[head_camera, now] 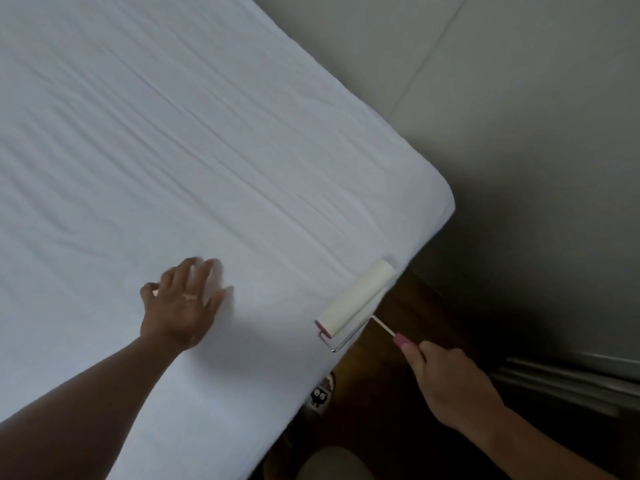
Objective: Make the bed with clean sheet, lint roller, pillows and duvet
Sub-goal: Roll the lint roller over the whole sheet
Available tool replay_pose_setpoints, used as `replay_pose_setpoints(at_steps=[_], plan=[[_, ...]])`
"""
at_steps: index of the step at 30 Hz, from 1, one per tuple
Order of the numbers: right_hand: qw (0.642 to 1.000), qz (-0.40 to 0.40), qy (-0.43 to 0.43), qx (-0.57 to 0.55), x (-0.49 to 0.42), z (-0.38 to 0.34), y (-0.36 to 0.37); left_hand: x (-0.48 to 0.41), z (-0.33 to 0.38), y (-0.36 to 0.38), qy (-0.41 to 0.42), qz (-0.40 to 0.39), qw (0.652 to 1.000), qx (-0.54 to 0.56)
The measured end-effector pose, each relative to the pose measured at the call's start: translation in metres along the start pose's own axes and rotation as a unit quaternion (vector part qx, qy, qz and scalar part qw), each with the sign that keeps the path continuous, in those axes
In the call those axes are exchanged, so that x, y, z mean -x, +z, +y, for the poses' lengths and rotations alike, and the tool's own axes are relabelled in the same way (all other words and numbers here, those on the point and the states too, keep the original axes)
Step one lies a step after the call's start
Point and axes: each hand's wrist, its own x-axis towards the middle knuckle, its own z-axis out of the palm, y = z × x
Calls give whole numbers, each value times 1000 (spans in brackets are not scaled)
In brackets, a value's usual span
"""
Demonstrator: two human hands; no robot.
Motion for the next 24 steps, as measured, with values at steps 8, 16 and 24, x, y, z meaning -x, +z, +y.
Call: replay_pose_setpoints(at_steps=[8, 16, 24], plan=[[997, 35, -66, -17, -88, -181, -60, -80, -149, -43, -198, 77, 977, 27], [947, 119, -295, 47, -260, -395, -130, -165, -217, -42, -278, 93, 956, -5], [928, 71, -362, 63, -321, -593, -171, -175, -225, -11, -278, 120, 953, -7]])
